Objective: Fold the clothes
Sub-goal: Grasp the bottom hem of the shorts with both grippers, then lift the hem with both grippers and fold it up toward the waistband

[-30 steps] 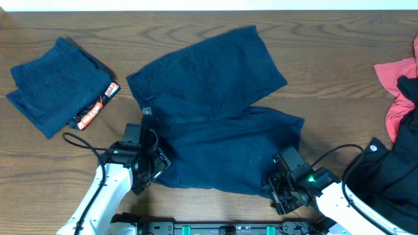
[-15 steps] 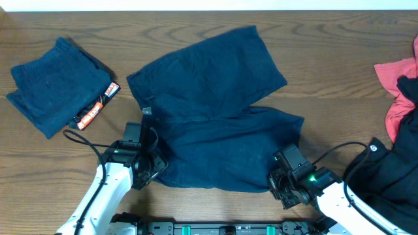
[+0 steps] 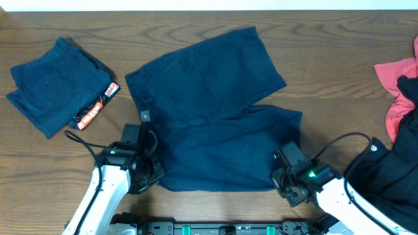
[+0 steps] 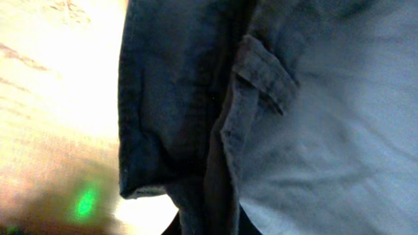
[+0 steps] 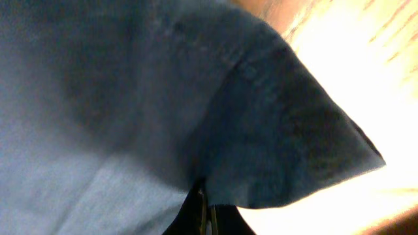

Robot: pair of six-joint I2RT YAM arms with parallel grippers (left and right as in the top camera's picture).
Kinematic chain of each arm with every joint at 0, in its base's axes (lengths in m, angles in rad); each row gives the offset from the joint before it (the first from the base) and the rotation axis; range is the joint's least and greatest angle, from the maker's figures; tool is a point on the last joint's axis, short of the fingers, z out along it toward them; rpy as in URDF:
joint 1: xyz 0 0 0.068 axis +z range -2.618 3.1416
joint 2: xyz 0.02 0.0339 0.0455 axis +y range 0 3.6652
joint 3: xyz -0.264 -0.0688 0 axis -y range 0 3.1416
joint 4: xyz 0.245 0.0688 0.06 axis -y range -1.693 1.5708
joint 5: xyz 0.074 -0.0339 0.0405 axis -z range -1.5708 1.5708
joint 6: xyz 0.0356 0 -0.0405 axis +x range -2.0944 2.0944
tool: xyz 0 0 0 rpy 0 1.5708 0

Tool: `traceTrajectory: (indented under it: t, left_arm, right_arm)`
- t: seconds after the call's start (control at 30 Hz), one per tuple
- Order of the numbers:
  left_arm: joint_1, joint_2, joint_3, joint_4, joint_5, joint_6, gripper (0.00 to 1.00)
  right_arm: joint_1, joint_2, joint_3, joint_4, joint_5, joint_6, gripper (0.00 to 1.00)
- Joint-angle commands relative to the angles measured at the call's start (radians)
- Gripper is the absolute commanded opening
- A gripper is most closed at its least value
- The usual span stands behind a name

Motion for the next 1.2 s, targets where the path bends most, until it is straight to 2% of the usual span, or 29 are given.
traceTrajectory:
  t: [0.0,0.2,0.37,0.47,0.63,0.8,0.93,1.17]
  left_arm:
    - [0.003,-0.073,0.08,-0.063,0.026,0.11,0.06]
    - [-0.013,-0.219,0.107,-0.18,0.122,0.15,0.05]
    - [-0.032,-0.37,0.132,-0.242,0.145,0.15,0.06]
    - [-0.032,-0.43,0.163,-0.197,0.071,0.122,0.06]
    - [-0.031,-0.405,0.172,0.008,-0.085,0.05,0.06]
    - [-0.008,-0.245,0.172,0.224,-0.196,-0.024,0.06]
    - [0.069,-0.084,0.172,0.438,-0.214,-0.041,0.05]
    - [0.172,0.17,0.172,0.896,-0.214,-0.035,0.06]
  right_arm:
    - [-0.01,-0.014,0.137,-0.106,0.197,-0.113,0.01]
    - [-0.058,-0.039,0.379,-0.336,0.328,-0.265,0.01]
    - [-0.106,-0.039,0.521,-0.334,0.364,-0.547,0.01]
    - [-0.144,-0.03,0.592,-0.282,0.363,-0.723,0.01]
    - [-0.19,0.021,0.685,-0.097,0.362,-0.991,0.01]
    - [-0.201,0.15,0.783,0.101,0.354,-1.164,0.01]
    - [-0.202,0.278,0.853,0.239,0.356,-1.238,0.01]
    - [-0.206,0.524,0.872,0.549,0.331,-1.25,0.01]
